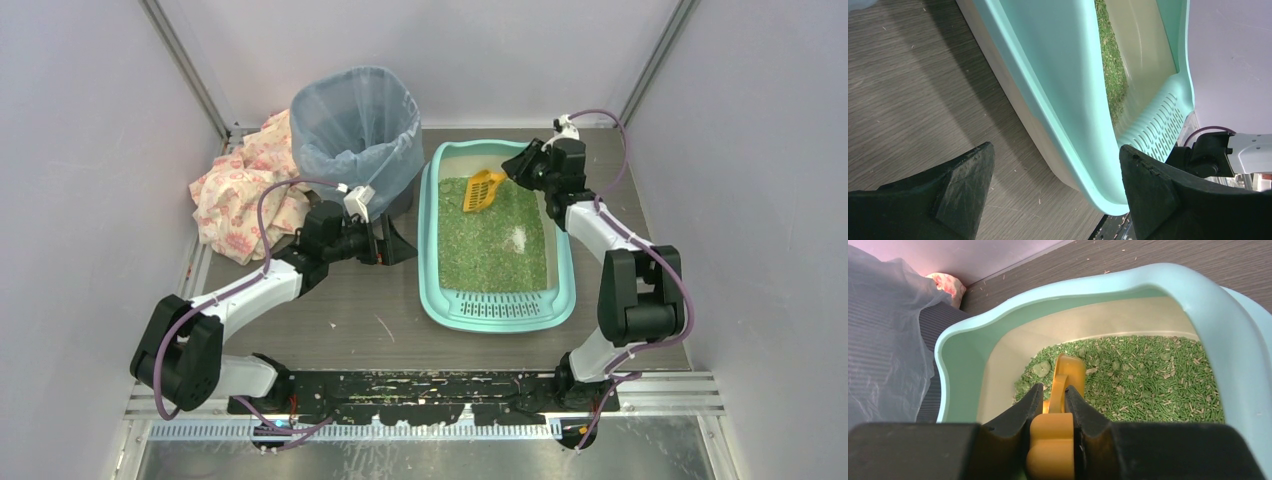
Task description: Clean the litter box
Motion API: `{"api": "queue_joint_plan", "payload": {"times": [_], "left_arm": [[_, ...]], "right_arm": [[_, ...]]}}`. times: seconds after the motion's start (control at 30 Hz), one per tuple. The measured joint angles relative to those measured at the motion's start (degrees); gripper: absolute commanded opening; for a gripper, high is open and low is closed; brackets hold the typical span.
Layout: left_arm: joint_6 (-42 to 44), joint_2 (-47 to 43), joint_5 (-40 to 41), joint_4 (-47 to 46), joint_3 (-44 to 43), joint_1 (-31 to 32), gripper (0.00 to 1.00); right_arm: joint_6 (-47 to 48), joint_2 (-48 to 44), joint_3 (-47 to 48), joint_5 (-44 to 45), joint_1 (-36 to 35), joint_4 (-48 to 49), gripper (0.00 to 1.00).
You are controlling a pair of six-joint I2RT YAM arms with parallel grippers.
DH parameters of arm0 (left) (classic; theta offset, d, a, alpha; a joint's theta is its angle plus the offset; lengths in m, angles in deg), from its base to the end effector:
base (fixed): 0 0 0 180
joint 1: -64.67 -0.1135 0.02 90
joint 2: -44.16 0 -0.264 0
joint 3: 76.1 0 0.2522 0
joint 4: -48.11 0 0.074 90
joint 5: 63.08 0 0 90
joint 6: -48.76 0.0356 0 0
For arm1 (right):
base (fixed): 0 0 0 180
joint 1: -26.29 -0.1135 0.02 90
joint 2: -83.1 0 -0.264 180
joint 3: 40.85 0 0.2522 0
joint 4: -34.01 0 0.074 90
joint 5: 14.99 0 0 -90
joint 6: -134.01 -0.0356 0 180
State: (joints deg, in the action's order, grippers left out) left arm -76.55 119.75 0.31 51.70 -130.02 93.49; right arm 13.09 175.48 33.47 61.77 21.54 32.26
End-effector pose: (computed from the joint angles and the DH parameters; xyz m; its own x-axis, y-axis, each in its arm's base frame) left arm 0.2415 -0.1511 0.2309 -0.7593 -0.1720 -0.6275 0.4252 0.5988 -0.6787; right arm 0.3710 0.0390 0.2623 -0.4415 0.4652 -0.7672 -0.0798 0.8313 0.5500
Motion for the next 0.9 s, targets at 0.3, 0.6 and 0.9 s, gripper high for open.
{"api": "queue_joint_plan", "payload": {"times": [0.3,0.6,0.9], "left_arm": [[0.1,0.0,0.1,0.2,0.0,0.0,0.94],[0.1,0.0,0.1,0.2,0.0,0.0,0.94],[0.2,0.0,0.2,0.3,0.0,0.0,0.94]], "right_arm": [[-1.2,4.1,0.0,-1.8,0.0,1.8,0.01],[-3.1,6.7,1.2,-3.6,0.0,4.6,0.01],[-5.1,10.8,3.2,-4.8,-0.3,7.5,0.01]]}}
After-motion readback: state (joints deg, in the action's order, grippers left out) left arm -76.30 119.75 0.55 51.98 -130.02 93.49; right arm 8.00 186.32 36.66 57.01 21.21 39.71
